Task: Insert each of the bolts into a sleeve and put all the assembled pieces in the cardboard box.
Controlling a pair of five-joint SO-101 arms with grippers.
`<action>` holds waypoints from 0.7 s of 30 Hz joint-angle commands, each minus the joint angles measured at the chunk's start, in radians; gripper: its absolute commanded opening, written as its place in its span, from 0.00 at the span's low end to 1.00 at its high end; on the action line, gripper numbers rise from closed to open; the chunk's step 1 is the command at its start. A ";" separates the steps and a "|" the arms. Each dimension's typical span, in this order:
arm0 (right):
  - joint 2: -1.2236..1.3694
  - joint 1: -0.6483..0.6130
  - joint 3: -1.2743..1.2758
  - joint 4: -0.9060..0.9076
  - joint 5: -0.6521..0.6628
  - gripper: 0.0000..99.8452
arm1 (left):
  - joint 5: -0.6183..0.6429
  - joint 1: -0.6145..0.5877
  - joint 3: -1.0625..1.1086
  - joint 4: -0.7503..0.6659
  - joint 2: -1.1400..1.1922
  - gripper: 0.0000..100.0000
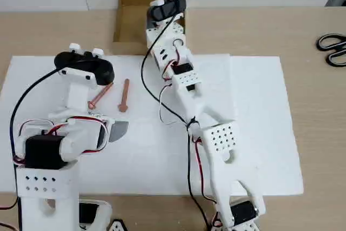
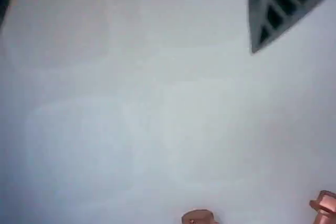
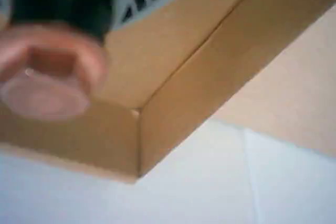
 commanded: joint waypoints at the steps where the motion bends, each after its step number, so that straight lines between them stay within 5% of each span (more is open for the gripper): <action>1: -0.001 -0.008 -0.075 0.004 0.005 0.10 | -0.011 -0.005 -0.012 0.011 -0.008 0.29; 6: 0.004 -0.004 -0.078 0.097 0.008 0.25 | -0.011 -0.005 -0.010 0.011 -0.008 0.29; 15: -0.061 0.031 -0.078 0.110 0.006 0.25 | -0.012 -0.003 0.033 0.011 -0.008 0.29; 21: -0.223 0.087 -0.078 0.351 0.005 0.25 | -0.011 -0.003 0.031 0.011 -0.008 0.29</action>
